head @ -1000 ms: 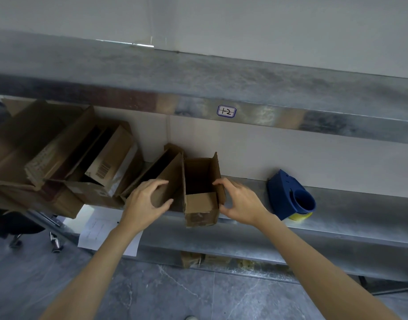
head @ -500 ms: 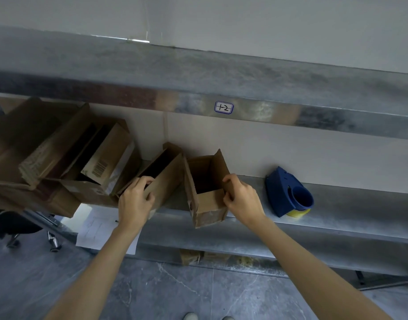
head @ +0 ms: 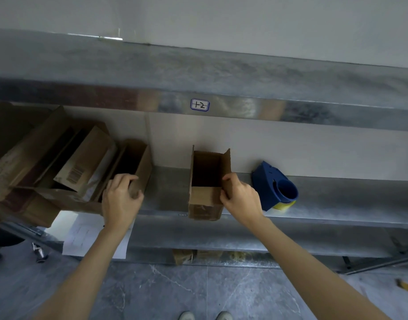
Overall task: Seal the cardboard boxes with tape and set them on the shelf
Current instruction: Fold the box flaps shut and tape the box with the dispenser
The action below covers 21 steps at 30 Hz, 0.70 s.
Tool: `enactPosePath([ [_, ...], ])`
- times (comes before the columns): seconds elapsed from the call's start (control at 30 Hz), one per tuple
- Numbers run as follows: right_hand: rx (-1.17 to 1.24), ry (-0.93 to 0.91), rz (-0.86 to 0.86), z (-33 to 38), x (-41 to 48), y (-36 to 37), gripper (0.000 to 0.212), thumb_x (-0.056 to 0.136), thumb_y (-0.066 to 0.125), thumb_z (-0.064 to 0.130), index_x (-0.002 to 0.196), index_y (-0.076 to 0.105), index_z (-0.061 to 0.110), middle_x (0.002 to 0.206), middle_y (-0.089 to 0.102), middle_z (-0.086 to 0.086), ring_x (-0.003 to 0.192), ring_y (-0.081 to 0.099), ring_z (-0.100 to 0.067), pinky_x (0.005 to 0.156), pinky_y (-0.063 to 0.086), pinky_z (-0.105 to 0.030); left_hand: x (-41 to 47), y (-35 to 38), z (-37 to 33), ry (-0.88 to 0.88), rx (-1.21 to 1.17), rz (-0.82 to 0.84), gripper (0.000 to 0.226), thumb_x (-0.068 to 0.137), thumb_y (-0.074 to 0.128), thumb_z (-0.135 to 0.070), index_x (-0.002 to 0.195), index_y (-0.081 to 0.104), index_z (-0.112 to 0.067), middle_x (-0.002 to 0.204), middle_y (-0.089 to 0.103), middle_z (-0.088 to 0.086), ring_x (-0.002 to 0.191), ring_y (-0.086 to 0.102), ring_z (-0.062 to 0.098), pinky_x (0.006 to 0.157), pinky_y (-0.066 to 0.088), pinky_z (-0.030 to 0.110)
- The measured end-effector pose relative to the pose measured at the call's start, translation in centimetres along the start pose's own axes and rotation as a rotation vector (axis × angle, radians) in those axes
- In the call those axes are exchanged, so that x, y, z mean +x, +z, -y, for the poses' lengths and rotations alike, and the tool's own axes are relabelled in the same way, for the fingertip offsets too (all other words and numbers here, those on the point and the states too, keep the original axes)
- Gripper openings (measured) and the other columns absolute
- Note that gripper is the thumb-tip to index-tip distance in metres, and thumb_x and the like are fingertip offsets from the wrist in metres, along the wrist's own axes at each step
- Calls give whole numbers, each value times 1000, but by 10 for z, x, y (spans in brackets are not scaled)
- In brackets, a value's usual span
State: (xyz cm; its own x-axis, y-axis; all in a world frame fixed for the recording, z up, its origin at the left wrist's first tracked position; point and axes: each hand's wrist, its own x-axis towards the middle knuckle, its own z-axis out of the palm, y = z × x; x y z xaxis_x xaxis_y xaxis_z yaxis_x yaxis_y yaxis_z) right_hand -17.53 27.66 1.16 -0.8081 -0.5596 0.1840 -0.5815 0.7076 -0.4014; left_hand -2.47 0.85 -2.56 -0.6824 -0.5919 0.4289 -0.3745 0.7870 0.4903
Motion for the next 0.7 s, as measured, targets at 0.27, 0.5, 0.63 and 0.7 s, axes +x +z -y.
enactPosePath([
  [0.27,-5,-103,87,-2,3,-7,45,96,55,45,135,44,25,119,64,-1,105,62,-19,73,50,-28,-5,14,-83,29,-423,197,36,90,70,-33,122,62,-20,116,59,-11,101,58,4,78,51,24],
  [0.5,-3,-132,114,-8,0,-12,42,96,52,48,131,46,26,120,62,3,108,59,-17,76,51,-30,-13,37,-100,-2,-472,247,46,82,76,-9,123,59,-21,116,61,-9,101,60,8,85,56,32],
  [0.63,-3,-184,140,-16,-5,-20,54,95,33,65,132,46,28,121,62,6,110,56,-12,70,46,-28,-3,40,-96,7,-483,251,42,82,74,-1,119,64,-18,110,66,-9,99,63,9,85,57,35],
  [0.7,22,-205,151,-20,-7,-26,61,93,23,70,135,44,30,124,61,8,113,54,-11,72,48,-30,4,40,-94,36,-502,273,41,83,72,1,118,66,-19,109,68,-8,100,65,9,85,58,35],
])
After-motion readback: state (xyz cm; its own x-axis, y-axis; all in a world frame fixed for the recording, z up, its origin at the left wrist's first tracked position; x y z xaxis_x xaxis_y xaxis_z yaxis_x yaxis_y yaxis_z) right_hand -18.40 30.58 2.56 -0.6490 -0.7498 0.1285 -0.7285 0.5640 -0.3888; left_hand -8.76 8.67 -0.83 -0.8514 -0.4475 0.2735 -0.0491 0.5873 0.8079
